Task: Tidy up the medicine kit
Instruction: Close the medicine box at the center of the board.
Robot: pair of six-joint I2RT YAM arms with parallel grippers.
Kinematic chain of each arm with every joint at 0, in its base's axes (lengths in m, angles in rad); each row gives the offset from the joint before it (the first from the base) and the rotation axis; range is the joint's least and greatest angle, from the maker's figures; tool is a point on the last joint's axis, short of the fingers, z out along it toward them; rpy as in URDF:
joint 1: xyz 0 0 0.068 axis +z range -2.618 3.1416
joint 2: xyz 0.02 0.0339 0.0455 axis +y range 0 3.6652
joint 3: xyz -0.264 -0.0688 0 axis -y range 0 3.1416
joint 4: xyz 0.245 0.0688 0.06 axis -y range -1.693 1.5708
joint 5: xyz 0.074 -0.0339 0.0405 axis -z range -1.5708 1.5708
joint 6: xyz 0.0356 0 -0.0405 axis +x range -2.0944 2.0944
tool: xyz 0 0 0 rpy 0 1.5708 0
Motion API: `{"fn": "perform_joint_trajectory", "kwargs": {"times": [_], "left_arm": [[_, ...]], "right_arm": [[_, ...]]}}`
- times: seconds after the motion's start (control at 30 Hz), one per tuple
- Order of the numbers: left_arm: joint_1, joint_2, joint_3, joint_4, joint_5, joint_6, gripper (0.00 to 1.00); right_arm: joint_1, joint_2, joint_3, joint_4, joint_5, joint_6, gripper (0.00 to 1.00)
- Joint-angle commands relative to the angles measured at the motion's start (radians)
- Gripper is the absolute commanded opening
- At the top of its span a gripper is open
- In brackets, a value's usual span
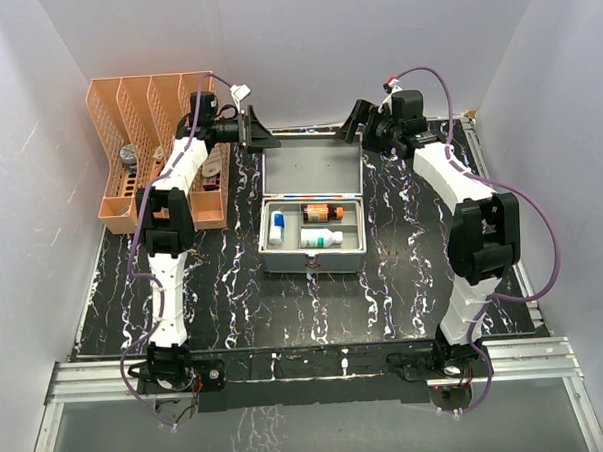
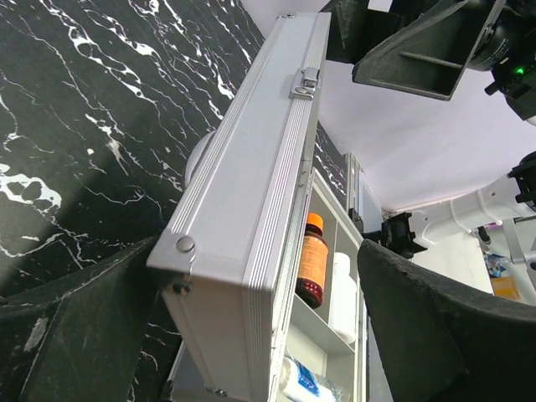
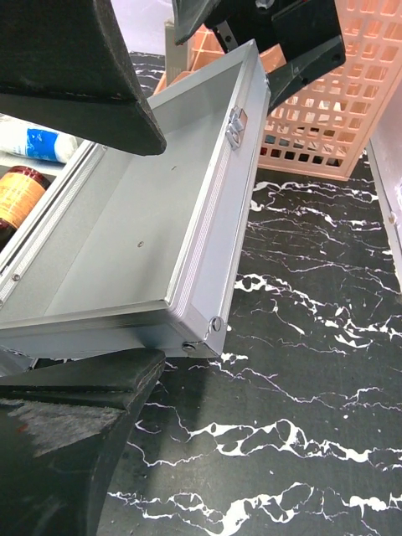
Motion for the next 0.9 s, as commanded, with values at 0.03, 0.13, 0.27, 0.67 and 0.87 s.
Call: {"fn": "perform_joint_trajectory", "kwargs": {"times": [0.03,0.13,0.27,0.67,0.87], "left_arm": [[-0.014,-0.044,0.015,-0.019,0.021,0.014,0.99],[-0.015,-0.06,0.014,0.016,0.041,-0.028,0.99],[-0.017,-0.098,-0.01,0.071,0.072,-0.084,0.99],[-0.041,-0.203,-0.164,0.689,0.188,-0.624,0.99],[-0.062,-0.235,-0.166,0.67,0.217,-0.624,0.99]], "right_arm": [[0.008,-0.01,0.0,0.068,-0.078,-0.024,0.98],[0.008,-0.031,0.007,0.052,-0.102,-0.037,0.98],[0.008,-0.069,0.007,0.014,-0.117,-0.067,0.98],[0.008,-0.183,-0.066,-0.032,-0.144,-0.092,0.98],[0.008,-0.235,-0.099,-0.038,-0.141,-0.094,0.98]]}}
